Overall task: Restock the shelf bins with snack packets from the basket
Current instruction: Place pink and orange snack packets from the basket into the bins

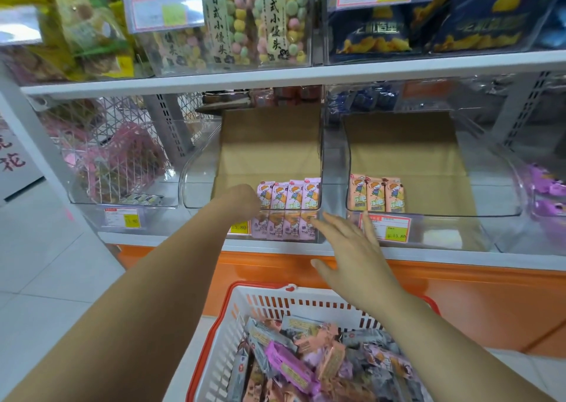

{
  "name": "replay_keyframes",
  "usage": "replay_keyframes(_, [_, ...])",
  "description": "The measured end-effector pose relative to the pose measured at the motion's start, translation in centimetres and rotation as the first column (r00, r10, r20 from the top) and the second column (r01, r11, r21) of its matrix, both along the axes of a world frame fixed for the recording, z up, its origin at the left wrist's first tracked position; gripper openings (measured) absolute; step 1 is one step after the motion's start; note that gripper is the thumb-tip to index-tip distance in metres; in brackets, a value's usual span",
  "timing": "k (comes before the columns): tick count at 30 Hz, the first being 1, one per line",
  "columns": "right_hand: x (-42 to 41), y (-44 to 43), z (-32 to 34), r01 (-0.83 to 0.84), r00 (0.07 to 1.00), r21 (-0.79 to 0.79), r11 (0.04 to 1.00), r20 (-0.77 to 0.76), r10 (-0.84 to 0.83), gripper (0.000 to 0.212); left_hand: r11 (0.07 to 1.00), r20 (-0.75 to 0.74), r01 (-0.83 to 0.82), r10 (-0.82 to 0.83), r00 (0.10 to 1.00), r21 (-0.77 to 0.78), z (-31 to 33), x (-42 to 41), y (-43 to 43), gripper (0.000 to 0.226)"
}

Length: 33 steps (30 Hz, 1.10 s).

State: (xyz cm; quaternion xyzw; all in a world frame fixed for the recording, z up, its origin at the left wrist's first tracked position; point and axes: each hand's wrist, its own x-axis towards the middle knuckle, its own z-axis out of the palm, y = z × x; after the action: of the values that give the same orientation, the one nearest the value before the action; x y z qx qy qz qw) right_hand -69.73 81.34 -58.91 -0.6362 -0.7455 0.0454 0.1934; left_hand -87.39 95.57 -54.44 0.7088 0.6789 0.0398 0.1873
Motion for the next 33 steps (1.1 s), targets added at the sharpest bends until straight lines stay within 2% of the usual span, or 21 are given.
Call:
replay_keyframes(3, [-0.3,-0.2,0.0,-0.016,0.999,0.065,0.998,-0.045,0.019,0.058,0.989,-0.007,0.018,-0.017,1.0,0.148,-0.3,-0.1,-1.8,0.03])
replay_keyframes(6, [-0.5,-0.8,-0.2,-0.045,0.988,0.089,0.995,-0.14,0.058,0.049,0.869,0.212,-0.035,-0.081,0.974,0.493,-1.5,0.0,-5.5,0.033])
replay_keyframes(8, [-0.6,-1.2,-1.0,-0.058,0.985,-0.003,0.998,-0.164,0.056,0.045,0.778,0.378,-0.054,-0.242,0.894,0.625,-3.1,-0.4,-8.5,0.03])
replay_keyframes(10, [-0.7,-1.7,-2.3,-0.091,0.987,-0.139,0.986,-0.146,0.071,0.041,0.745,0.389,-0.018,-0.327,0.861,0.667,-5.6,-1.1,-11.1,0.028])
replay_keyframes(14, [-0.6,-2.8,-5.4,-0.097,0.995,-0.453,0.886,-0.04,0.089,0.037,0.782,0.312,0.054,-0.31,0.898,0.621,-12.1,-3.6,-14.5,0.026])
replay_keyframes(18, [-0.9,-3.3,-8.4,-0.06,0.997,-0.599,0.799,0.005,0.078,0.037,0.868,0.237,0.048,-0.188,0.953,0.495,-17.0,-6.3,-16.1,0.024])
replay_keyframes(22, [-1.1,-3.2,-11.0,-0.064,0.996,-0.662,0.747,0.01,0.094,0.036,0.934,0.078,0.019,-0.05,0.996,0.356,-20.4,-8.3,-16.4,0.031])
replay_keyframes(26, [-0.2,-2.7,-12.9,-0.013,0.998,-0.712,0.702,0.033,0.053,0.039,0.993,0.038,-0.006,0.002,0.999,0.12,-22.6,-9.7,-16.6,0.039])
replay_keyframes(30, [0.2,-1.1,-13.9,0.057,0.998,-0.769,0.637,0.069,-0.006,0.049,0.988,0.097,-0.012,-0.003,0.995,0.157,-23.1,-9.8,-16.9,0.037])
replay_keyframes(33, [-0.7,0.5,-14.7,0.084,0.996,-0.771,0.631,0.067,-0.05,0.055,0.976,0.115,-0.017,-0.008,0.993,0.217,-23.5,-9.9,-16.9,0.034])
